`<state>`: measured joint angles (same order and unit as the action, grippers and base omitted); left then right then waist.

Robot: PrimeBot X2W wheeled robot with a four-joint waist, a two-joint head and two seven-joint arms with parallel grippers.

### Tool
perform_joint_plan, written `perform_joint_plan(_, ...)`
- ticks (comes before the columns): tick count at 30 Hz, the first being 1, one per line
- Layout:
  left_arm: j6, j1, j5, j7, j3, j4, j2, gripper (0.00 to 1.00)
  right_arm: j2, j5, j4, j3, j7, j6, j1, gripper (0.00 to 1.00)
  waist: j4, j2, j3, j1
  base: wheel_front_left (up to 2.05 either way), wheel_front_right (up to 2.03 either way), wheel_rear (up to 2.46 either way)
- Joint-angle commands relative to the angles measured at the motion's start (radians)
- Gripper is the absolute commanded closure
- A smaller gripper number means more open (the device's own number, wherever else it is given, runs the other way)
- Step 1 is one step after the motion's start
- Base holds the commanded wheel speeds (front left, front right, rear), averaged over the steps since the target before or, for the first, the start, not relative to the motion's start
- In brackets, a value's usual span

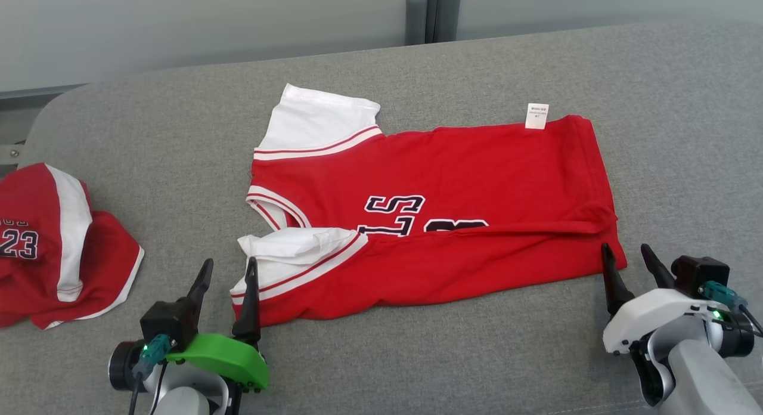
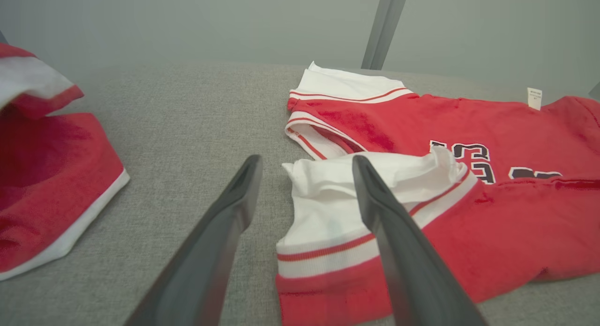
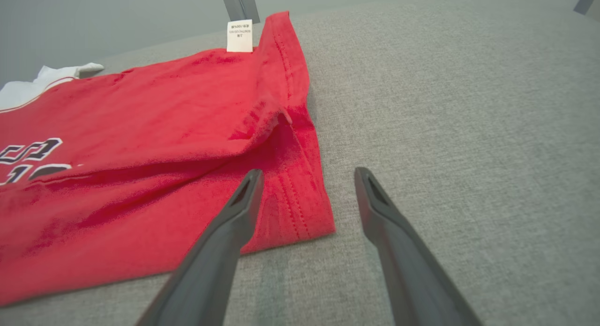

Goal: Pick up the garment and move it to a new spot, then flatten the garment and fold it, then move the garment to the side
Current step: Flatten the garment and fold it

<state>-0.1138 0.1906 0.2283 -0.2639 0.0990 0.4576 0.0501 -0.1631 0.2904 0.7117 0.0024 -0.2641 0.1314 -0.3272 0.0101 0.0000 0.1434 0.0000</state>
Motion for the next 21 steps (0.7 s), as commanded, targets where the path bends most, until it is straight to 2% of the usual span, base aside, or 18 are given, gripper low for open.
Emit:
perform_joint_plan(1, 0.009, -0.020, 0.000, 0.000, -0.005, -0.005, 0.002, 0.00, -0.007, -0.006, 0.005, -0.008, 0.000, -0.001, 0.015, 0.00, 0.000, 0.0000, -0.001, 0.0000, 0.00, 0.00, 0.00)
perform_joint_plan(19, 0.009, -0.033, 0.007, 0.000, -0.003, -0.002, 0.002, 0.00, 0.007, -0.026, 0.097, -0.029, 0.000, -0.001, -0.023, 0.00, 0.048, 0.0000, 0.042, 0.0000, 0.00, 0.00, 0.00)
perform_joint_plan(20, 0.009, -0.034, 0.006, 0.000, -0.004, 0.000, 0.002, 0.00, 0.009, -0.028, 0.104, -0.025, 0.000, -0.001, -0.022, 0.06, 0.049, 0.0000, 0.042, 0.0000, 0.00, 0.00, 0.00)
perform_joint_plan(21, 0.009, -0.035, 0.003, 0.000, -0.006, 0.003, 0.002, 0.00, 0.009, -0.027, 0.108, -0.023, 0.001, -0.001, -0.020, 0.26, 0.050, 0.0000, 0.043, 0.0000, 0.00, 0.00, 0.00)
